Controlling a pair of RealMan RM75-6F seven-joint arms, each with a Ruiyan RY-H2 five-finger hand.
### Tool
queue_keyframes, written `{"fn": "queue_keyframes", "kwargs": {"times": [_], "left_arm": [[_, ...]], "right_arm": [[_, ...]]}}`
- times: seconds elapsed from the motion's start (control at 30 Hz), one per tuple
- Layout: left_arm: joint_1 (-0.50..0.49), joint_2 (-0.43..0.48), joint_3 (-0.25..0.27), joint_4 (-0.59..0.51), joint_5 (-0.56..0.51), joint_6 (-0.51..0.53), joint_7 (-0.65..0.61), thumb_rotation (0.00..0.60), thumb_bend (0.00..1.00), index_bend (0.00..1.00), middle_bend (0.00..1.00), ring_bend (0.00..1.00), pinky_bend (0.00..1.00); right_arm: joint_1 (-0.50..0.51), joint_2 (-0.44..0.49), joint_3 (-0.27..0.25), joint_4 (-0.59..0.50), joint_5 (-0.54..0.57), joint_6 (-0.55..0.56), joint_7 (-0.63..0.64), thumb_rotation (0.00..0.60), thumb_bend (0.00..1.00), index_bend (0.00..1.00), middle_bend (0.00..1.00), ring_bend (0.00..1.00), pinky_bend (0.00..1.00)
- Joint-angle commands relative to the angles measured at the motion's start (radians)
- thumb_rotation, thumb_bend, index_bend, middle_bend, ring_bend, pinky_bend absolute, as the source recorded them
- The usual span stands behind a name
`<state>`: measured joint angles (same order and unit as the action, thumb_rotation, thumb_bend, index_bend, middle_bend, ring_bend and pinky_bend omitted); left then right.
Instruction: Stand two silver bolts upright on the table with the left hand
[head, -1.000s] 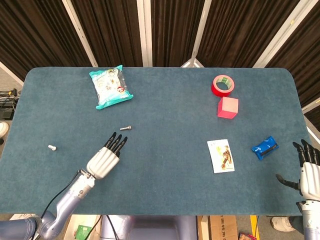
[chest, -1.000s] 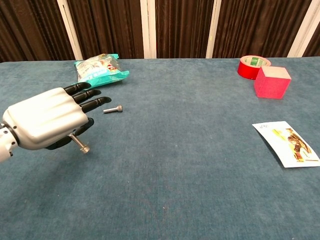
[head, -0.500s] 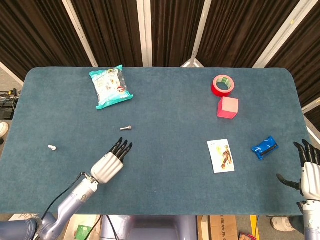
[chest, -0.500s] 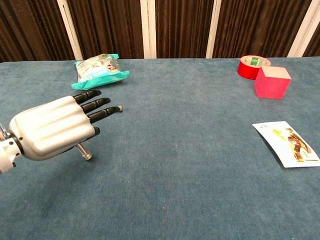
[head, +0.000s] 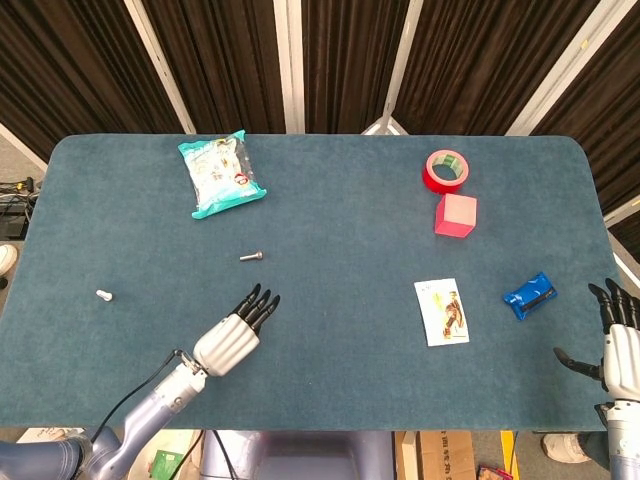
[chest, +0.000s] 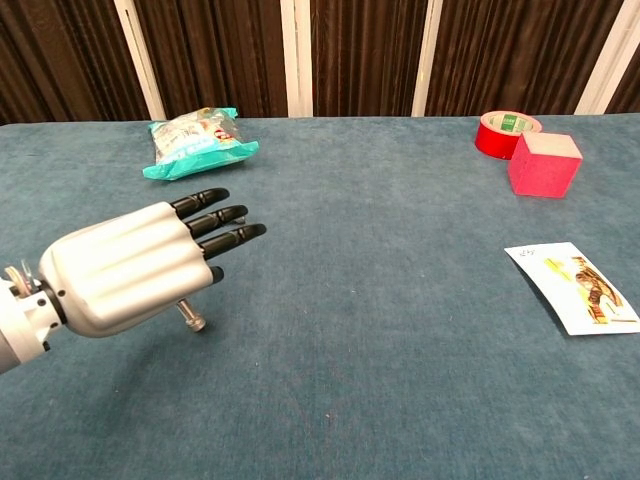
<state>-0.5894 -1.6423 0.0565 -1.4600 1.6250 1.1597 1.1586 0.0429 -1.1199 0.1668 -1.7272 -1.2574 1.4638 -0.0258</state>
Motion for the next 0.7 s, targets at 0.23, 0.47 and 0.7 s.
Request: {"fn": "queue_keyframes", "kwargs": {"times": [0.23, 0.47, 0.7], "left_arm": [[-0.003, -0.017, -0.01, -0.02, 0.012, -0.011, 0.022, 0.6, 0.5, 0.56, 0.0, 0.0, 0.0], [-0.006, -0.029, -0.016, -0.018, 0.005, -0.034, 0.044, 0.6, 0.5, 0.56, 0.0, 0.0, 0.0], [-0.008, -0.041, -0.023, -0.028, -0.002, -0.051, 0.075, 0.6, 0.5, 0.54, 0.0, 0.0, 0.0]], "right_arm": [[0.001, 0.0, 0.0, 0.0, 0.001, -0.002, 0.003, 0.6, 0.01, 0.13, 0.03, 0.01, 0.0], [0.0, 0.002, 0.001, -0.002, 0.001, -0.001, 0.004, 0.6, 0.01, 0.13, 0.03, 0.02, 0.0], [0.0, 0.003, 0.001, -0.002, 0.002, -0.003, 0.004, 0.6, 0.01, 0.13, 0.03, 0.02, 0.0]]}}
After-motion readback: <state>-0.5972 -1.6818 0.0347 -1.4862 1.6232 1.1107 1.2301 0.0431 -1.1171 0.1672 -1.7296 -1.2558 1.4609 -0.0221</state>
